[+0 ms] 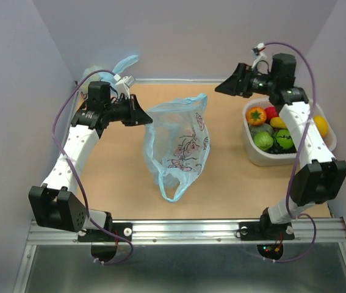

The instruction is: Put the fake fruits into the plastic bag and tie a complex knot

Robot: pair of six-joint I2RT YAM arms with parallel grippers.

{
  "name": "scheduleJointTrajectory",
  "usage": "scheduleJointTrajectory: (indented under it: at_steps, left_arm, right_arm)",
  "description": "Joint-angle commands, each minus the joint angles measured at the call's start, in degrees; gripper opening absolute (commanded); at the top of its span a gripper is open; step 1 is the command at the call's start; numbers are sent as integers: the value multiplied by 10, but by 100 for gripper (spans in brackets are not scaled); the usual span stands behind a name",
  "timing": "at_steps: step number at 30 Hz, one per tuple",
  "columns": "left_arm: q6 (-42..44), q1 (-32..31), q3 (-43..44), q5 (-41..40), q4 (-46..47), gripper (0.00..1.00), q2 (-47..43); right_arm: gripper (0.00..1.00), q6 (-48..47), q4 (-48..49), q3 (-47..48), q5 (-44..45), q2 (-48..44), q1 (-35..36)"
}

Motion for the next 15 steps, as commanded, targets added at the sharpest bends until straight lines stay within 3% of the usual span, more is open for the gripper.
scheduleJointTrajectory:
  at_steps: [1, 6, 8, 15]
  left_arm:
    - [-66, 4, -15, -31, 49, 0, -39]
    - [-110, 3, -35, -65, 63, 0, -50]
    - [-115, 3, -35, -82, 60, 0, -50]
    - [-127, 3, -47, -79, 80, 0, -51]
  right_arm:
    - [100, -72, -80, 80, 59, -41, -81]
    - [100, -189, -263, 194, 59, 9, -186]
    - [100, -246, -352, 228, 108, 37, -191]
    - [100, -358, -442, 249, 229, 99, -191]
